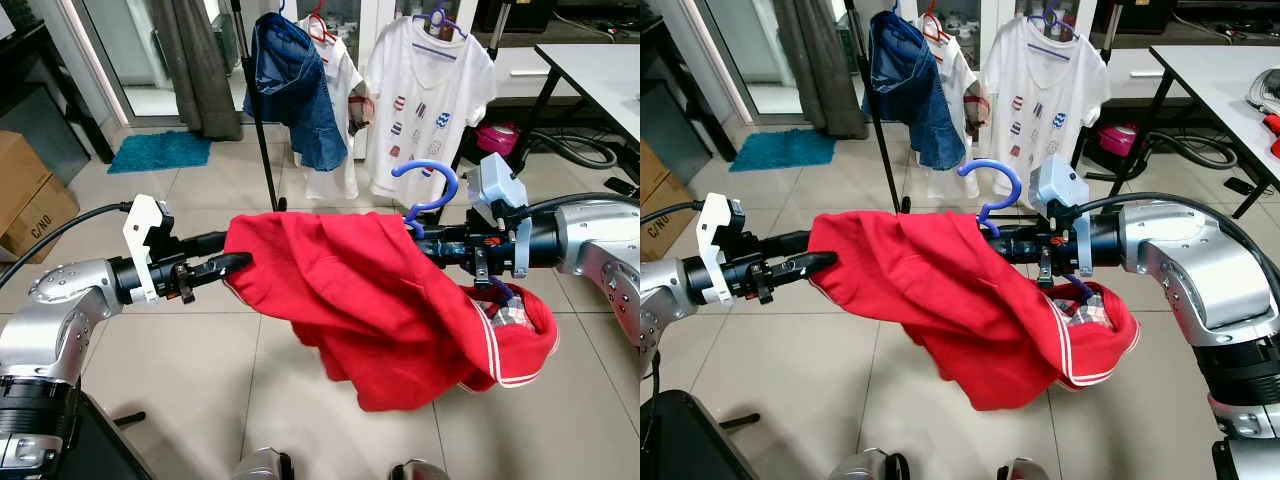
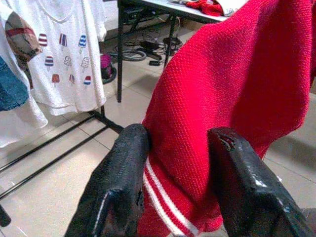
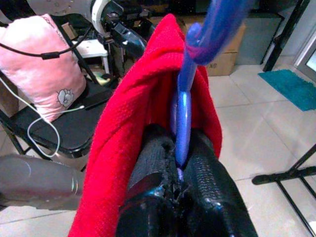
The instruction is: Hang hanger
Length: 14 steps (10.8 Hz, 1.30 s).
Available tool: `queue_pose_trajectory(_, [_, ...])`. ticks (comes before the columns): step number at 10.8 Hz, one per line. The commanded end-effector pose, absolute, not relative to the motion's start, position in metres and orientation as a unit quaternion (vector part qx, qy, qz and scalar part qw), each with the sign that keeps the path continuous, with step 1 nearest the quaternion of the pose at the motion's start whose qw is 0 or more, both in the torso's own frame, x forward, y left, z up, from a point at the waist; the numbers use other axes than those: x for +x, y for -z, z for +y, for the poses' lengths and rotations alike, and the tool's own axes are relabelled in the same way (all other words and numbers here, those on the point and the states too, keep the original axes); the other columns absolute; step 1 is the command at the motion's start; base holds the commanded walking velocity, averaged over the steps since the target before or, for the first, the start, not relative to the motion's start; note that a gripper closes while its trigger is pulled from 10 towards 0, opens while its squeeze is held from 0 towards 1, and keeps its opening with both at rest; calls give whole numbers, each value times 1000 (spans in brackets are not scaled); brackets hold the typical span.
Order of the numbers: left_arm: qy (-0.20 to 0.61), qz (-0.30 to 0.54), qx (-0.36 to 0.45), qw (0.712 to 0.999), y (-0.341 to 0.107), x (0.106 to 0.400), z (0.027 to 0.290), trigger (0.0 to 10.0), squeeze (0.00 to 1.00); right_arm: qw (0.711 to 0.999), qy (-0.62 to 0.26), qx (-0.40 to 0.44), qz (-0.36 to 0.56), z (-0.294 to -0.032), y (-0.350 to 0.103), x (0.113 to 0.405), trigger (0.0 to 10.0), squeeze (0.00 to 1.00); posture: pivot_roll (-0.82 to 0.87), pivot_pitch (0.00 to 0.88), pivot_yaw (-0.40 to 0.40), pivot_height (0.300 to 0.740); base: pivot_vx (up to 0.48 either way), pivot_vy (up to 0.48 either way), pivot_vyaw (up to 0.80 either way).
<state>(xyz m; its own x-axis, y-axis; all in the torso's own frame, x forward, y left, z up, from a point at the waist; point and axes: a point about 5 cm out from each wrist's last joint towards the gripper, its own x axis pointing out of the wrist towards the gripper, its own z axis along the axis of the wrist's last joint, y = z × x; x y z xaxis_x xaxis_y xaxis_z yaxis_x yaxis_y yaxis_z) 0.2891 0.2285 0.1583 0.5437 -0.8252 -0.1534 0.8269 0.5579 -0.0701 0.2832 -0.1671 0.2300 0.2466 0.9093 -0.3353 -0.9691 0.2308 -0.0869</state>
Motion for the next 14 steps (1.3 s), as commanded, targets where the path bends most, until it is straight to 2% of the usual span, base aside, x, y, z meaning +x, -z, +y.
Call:
queue_pose_trajectory(1, [463, 77, 12, 883, -164, 288, 234, 0, 0, 768, -617, -146, 89, -161, -237, 280, 10000, 0, -121, 44, 82, 740, 0, 0, 0])
queue_pose_trajectory(7, [441, 79, 10, 894, -161, 286, 239, 0, 0, 771, -612, -152, 90, -162, -236, 282, 10000, 0, -124, 32, 76, 740, 0, 0, 0])
queue_pose_trajectory(11, [310, 64, 8, 949, -159, 301, 266, 0, 0, 773, -608, -152, 92, -164, -235, 283, 10000, 0, -126, 34, 77, 740, 0, 0, 0])
queue_pose_trajectory(14, [232, 88, 16, 969, -148, 306, 279, 0, 0, 774, -609, -151, 93, -164, -235, 282, 10000, 0, -125, 33, 78, 740, 0, 0, 0])
